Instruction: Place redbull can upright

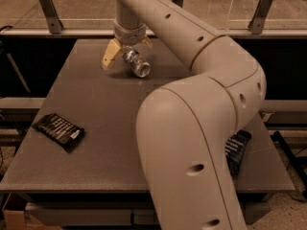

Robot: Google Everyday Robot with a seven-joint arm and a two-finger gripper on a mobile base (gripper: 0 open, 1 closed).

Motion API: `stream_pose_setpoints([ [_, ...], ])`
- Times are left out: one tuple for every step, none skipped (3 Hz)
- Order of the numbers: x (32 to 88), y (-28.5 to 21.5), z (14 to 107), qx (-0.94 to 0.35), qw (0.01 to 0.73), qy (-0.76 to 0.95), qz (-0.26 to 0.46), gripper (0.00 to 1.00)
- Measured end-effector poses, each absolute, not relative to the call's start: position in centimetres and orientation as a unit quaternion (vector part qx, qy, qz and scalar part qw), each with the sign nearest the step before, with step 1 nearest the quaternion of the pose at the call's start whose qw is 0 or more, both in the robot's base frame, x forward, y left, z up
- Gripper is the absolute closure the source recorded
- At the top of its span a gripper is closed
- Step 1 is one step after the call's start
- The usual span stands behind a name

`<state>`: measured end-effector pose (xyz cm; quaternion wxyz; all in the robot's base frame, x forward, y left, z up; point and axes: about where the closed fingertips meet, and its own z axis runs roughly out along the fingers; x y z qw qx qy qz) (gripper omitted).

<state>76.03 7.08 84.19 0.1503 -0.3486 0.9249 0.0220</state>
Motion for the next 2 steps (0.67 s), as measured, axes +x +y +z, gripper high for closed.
stream_pose_setpoints([
  [76.55,7.08,82.76,-0.335,0.132,0.933,0.024,0.17],
  [76.91,7.09,82.49,-0.327,0.13,0.935,0.03,0.41],
])
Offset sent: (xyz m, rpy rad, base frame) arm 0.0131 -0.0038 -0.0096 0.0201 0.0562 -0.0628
